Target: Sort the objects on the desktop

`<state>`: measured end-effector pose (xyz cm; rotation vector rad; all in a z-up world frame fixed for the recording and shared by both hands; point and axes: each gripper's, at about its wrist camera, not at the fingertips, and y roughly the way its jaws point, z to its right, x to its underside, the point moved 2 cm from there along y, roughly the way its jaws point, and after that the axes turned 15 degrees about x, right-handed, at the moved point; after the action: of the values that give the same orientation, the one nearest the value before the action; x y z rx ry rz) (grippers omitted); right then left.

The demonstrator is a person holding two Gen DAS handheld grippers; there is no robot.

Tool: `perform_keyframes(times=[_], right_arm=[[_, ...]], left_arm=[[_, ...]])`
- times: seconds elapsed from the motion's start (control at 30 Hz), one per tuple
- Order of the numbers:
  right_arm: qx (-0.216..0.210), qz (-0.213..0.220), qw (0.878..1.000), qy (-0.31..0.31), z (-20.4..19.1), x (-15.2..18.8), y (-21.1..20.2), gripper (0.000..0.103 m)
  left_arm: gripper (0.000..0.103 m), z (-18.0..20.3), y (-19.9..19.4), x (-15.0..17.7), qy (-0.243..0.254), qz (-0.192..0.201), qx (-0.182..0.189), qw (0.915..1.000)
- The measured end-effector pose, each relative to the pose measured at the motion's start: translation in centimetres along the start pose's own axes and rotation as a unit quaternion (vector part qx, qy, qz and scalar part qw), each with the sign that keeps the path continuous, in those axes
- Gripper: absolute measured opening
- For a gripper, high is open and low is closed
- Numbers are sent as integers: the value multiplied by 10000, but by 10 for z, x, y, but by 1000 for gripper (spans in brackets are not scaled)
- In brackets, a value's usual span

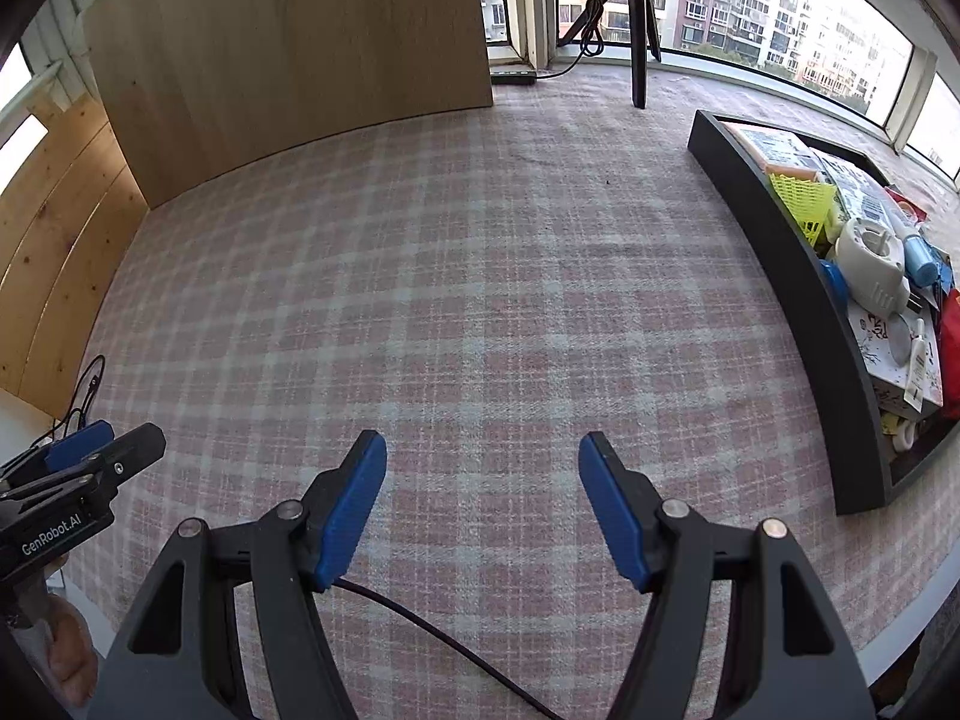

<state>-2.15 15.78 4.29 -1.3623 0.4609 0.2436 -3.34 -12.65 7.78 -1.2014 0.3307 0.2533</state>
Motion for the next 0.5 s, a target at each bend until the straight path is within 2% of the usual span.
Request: perform_keyframes(times=[0.17,0.5], right_arm=[[43,-11,10000,-33,-3,1,7,66],[60,-175,9998,-69,-9,7,29,66]], left_arm=[[71,-1,8,0,76,76,-95,9999],[74,-2,46,-4,-23,-22,-56,10000]])
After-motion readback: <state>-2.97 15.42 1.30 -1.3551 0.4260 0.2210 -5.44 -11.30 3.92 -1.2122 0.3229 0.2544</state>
